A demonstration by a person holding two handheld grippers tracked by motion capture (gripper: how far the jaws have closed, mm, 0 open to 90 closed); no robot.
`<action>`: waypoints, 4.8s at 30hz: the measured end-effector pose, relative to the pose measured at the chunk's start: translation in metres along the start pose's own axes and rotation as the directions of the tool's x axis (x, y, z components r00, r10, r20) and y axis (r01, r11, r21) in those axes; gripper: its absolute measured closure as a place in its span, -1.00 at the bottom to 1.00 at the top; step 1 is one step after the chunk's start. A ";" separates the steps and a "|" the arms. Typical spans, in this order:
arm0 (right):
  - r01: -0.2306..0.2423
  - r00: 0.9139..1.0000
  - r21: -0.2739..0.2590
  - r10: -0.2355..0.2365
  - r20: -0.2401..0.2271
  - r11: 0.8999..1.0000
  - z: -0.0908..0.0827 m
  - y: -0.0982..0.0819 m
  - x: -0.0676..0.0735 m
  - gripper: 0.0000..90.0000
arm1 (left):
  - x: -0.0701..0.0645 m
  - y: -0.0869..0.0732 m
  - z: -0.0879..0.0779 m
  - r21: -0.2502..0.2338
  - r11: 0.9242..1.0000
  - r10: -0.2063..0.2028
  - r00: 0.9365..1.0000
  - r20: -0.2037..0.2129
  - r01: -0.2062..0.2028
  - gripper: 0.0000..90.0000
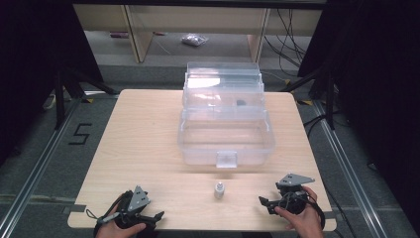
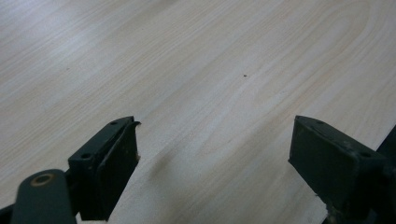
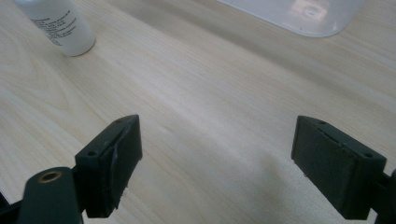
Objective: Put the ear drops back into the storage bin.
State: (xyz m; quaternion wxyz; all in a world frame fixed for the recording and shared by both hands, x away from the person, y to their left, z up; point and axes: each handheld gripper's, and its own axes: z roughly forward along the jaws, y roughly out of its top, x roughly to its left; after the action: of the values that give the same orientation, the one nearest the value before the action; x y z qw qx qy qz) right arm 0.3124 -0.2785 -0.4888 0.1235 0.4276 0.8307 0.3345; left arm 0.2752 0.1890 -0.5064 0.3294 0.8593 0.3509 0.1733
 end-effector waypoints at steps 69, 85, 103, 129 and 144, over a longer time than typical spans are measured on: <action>0.404 0.914 0.262 -0.370 -0.169 0.877 0.022 0.098 0.084 -0.39 | 0.000 -0.001 -0.001 0.002 1.000 0.000 1.000 -0.004 0.000 -0.67; 0.472 0.881 0.329 -0.430 -0.197 0.818 0.056 0.118 0.102 -0.27 | 0.001 -0.001 -0.002 0.003 1.000 0.011 1.000 -0.002 -0.011 -0.67; 0.512 0.859 0.380 -0.455 -0.235 0.770 0.077 0.126 0.111 -0.07 | 0.001 -0.001 -0.002 0.004 1.000 0.014 1.000 -0.001 -0.014 -0.67; 0.552 0.833 0.429 -0.497 -0.244 0.715 0.089 0.132 0.115 0.11 | 0.000 -0.001 -0.002 0.000 1.000 0.014 1.000 0.003 -0.014 -0.67; 0.589 0.801 0.483 -0.545 -0.247 0.648 0.091 0.139 0.123 0.34 | -0.001 -0.002 -0.001 -0.003 1.000 0.003 1.000 0.005 -0.003 -0.66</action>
State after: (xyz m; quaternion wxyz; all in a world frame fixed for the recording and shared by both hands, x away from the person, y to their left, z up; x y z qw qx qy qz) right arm 0.3698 -0.0834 -0.4547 0.0640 0.1494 0.9855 0.0491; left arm 0.2735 0.1898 -0.5067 0.3315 0.8597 0.3483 0.1722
